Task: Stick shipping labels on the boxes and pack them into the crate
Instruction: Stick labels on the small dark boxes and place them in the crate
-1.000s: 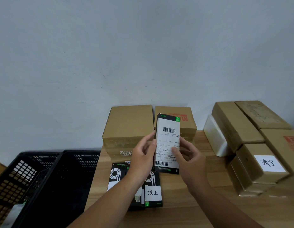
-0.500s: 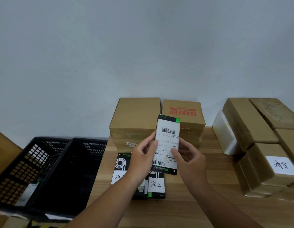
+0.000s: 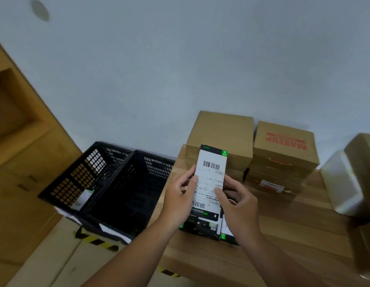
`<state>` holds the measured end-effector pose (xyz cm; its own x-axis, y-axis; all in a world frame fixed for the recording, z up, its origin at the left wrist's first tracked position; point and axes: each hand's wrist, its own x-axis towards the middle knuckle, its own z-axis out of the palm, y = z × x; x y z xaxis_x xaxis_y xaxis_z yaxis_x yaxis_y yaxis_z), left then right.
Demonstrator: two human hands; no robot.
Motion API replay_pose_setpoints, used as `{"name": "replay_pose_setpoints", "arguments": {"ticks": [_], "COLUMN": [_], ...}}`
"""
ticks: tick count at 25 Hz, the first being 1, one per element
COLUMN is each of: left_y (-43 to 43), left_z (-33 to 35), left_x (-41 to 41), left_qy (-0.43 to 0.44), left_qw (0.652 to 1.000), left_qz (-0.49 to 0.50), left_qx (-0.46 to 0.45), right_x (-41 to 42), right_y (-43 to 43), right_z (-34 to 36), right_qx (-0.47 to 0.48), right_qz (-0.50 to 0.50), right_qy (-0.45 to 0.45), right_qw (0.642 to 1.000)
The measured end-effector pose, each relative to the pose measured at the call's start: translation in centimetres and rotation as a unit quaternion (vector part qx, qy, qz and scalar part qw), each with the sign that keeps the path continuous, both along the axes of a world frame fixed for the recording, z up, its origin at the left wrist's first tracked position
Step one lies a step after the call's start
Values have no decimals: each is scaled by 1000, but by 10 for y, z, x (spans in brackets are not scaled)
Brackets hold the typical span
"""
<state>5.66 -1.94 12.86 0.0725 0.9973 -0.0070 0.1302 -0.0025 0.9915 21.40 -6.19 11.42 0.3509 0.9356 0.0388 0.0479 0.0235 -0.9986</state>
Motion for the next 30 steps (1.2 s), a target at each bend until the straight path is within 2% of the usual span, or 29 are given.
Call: {"name": "replay_pose_setpoints", "arguments": {"ticks": [5,13,17,22,30], "left_y": [-1,4,18,54,187], "left_z": [-11,-34,-44,-61,-120], "left_x": [-100,-334,-437,-529,-633], "left_qy": [71,109,126,154,197], "left_qw": [994,981,979,975,971], "left_qz": [81,158,161,162,122], "left_qx": [35,16,2,-6,-65], "right_x": [-98,-327,-430,-521,-636], "right_y": [15,38,53,92,217], "right_z": [-6,-25,-35,-52,-132], "right_qx": [-18,-47,-61,-96,-158], "right_qz": [65,138,137,140,112], "right_qy": [-30,-70,-71,-61,-42], "right_qw": [997,987,986,984,980]}}
